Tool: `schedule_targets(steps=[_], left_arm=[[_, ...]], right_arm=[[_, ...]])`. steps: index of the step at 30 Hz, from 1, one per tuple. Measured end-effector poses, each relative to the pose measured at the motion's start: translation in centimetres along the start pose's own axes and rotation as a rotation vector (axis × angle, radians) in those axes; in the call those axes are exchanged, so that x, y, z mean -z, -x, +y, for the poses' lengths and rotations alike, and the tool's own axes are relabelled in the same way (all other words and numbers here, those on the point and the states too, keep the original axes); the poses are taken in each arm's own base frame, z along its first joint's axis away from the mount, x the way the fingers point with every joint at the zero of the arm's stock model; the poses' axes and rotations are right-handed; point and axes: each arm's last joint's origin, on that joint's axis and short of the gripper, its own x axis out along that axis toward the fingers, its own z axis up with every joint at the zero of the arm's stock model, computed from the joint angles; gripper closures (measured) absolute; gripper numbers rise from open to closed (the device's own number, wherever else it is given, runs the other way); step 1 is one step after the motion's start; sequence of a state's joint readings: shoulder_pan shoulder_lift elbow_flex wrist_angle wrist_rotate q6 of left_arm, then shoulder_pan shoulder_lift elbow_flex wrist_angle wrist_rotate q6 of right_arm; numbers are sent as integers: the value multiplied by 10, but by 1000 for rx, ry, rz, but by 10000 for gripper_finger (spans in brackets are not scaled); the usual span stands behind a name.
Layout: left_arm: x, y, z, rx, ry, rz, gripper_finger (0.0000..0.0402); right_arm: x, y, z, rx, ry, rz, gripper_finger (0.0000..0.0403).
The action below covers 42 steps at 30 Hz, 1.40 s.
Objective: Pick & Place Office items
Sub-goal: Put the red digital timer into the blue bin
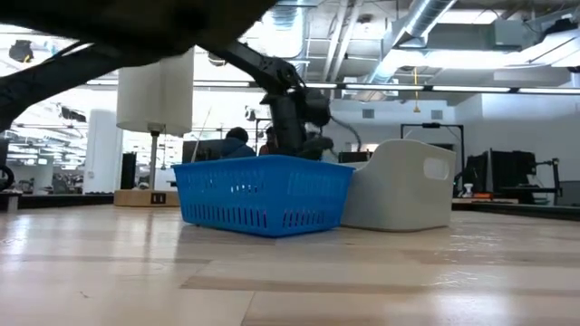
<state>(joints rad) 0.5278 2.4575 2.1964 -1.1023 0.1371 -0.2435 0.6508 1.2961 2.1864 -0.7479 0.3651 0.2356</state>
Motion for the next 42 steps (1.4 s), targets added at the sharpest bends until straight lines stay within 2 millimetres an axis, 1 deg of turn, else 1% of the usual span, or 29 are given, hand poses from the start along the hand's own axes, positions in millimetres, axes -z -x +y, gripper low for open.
schedule_targets(steps=[2, 3, 7, 10, 15, 18, 20, 26, 30, 34, 36, 39, 42], left_arm=[[-3, 9, -2, 3, -9, -50, 190], [-4, 11, -2, 4, -15, -58, 191], [-5, 9, -3, 32, -58, -65, 203], [-5, 8, -3, 52, -56, -59, 206], [-7, 8, 2, 108, -23, -56, 195], [-9, 9, 8, 118, 5, -53, 186], [-10, 9, 12, 158, 27, -46, 182], [-11, 5, 17, 252, 136, -5, 182], [-15, 6, 10, 336, 199, -30, 183], [-25, 16, 4, 439, 234, -101, 183], [-28, 19, 0, 505, 268, -107, 185], [-34, 20, -11, 560, 296, -163, 190], [-44, 26, -30, 639, 313, -280, 196]], right_arm=[[0, 0, 0, 1, 1, -2, 218], [0, 0, 0, 1, 4, -2, 218], [0, 0, 0, 2, 23, -2, 218], [0, 0, 0, 3, 32, -2, 218], [-1, 0, -2, 12, 34, -5, 218], [-1, 0, -2, 12, 34, -5, 218], [-1, 0, -2, 12, 34, -6, 218], [-3, 0, -1, 5, 25, -28, 218], [-3, 0, -1, 5, 20, -28, 218], [-3, 0, -1, 4, 10, -31, 218], [-3, 0, -1, 4, 4, -31, 218], [-3, 0, -1, 4, 4, -31, 218], [-3, 0, 1, -7, 3, -28, 218]])
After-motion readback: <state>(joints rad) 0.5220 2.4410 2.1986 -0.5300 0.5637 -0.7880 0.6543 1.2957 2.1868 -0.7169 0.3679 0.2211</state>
